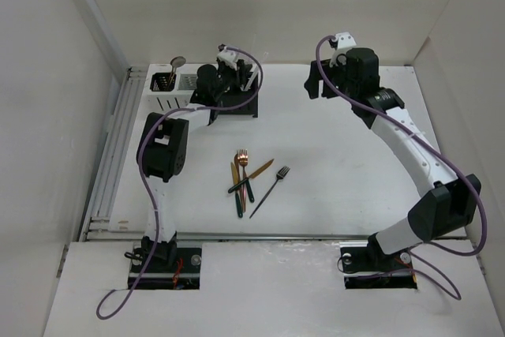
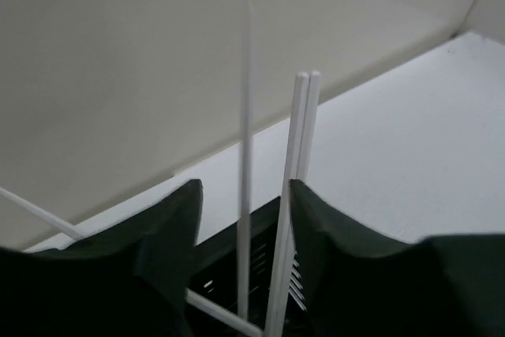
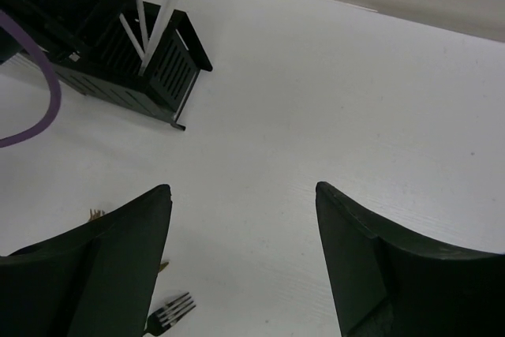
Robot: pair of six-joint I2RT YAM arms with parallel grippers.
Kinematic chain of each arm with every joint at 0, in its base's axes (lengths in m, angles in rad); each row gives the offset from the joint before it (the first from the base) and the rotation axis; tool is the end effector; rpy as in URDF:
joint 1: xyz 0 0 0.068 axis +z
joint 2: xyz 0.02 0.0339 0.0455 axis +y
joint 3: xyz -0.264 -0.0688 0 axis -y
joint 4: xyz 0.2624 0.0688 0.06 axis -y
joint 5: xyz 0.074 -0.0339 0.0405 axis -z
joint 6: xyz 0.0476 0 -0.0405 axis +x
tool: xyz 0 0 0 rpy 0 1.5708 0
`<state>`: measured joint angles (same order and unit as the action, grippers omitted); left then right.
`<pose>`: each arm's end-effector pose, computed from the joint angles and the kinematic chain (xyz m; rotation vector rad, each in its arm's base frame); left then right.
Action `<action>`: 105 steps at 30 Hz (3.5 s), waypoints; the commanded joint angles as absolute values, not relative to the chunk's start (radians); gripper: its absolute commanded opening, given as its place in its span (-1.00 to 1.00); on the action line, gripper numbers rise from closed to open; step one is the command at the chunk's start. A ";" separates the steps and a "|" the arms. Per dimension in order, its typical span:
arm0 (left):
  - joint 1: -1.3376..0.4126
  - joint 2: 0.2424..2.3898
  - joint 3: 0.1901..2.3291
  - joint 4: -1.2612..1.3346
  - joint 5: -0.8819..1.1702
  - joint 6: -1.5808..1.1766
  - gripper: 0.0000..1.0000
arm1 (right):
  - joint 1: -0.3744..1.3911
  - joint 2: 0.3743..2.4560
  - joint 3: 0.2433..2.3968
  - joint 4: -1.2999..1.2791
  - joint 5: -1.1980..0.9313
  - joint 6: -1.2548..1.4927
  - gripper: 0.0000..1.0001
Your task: Sort the eating utensils into containers
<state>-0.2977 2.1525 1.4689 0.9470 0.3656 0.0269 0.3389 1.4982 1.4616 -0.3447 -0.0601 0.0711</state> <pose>0.4929 -0.1690 0.2457 0.5207 1.2347 -0.4681 0.3556 0.1284 0.3819 -0.3020 1.9424 0.3285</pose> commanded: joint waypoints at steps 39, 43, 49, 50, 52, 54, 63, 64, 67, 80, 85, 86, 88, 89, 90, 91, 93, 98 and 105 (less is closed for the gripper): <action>-0.563 1.609 1.026 -0.488 0.440 0.603 -0.20 | 0.489 0.877 0.999 -0.373 0.183 0.224 0.59; -0.594 1.633 1.017 -0.442 0.404 0.563 -0.20 | 0.489 0.855 0.988 -0.373 0.183 0.224 0.59; -0.617 1.675 1.040 -0.420 0.344 0.502 -0.20 | 0.489 0.845 0.979 -0.391 0.183 0.233 0.59; -0.617 1.657 1.051 -0.420 0.354 0.502 -0.20 | 0.489 0.845 0.979 -0.391 0.183 0.233 0.59; -0.608 1.632 1.071 -0.420 0.367 0.492 -0.16 | 0.489 0.845 0.979 -0.391 0.183 0.233 0.59; -0.598 1.599 1.101 -0.446 0.406 0.483 -0.13 | 0.489 0.845 0.979 -0.391 0.183 0.242 0.59; -0.644 1.540 1.040 -0.502 0.365 0.499 -0.07 | 0.489 0.854 0.979 -0.391 0.173 0.242 0.59; -0.644 1.540 1.023 -0.502 0.348 0.499 -0.07 | 0.489 0.854 0.979 -0.391 0.173 0.242 0.59; -0.653 1.551 0.989 -0.477 0.272 0.499 -0.07 | 0.489 0.854 0.979 -0.391 0.173 0.242 0.59; -0.672 1.658 0.989 -0.449 0.248 0.538 -0.10 | 0.489 0.854 0.969 -0.391 0.183 0.242 0.59; -0.672 1.599 1.003 -0.440 0.230 0.517 -0.10 | 0.489 0.854 0.969 -0.400 0.183 0.242 0.59; -0.672 1.585 1.029 -0.440 0.221 0.517 -0.10 | 0.489 0.864 0.969 -0.400 0.183 0.242 0.59; -0.663 1.569 1.052 -0.449 0.235 0.505 -0.10 | 0.489 0.873 0.969 -0.400 0.183 0.242 0.59; -0.663 1.550 1.064 -0.472 0.247 0.505 -0.10 | 0.489 0.873 0.969 -0.400 0.183 0.242 0.59; -0.663 1.539 1.083 -0.472 0.282 0.505 -0.10 | 0.489 0.873 0.969 -0.400 0.183 0.242 0.59; -0.663 1.526 1.083 -0.488 0.304 0.505 -0.10 | 0.489 0.873 0.969 -0.400 0.183 0.242 0.59; -0.676 1.506 1.094 -0.502 0.343 0.505 -0.10 | 0.489 0.882 0.969 -0.400 0.183 0.242 0.59; -0.729 1.522 1.040 -0.512 0.304 0.505 -0.07 | 0.489 0.882 0.969 -0.400 0.183 0.242 0.59; -0.755 1.572 0.999 -0.522 0.236 0.555 -0.07 | 0.489 0.864 0.969 -0.411 0.183 0.242 0.59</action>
<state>-0.7376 1.5642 1.0191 -0.4858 0.2691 0.5240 0.4843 0.8845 0.9661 -0.4187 0.1688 0.2329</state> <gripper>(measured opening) 0.462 0.796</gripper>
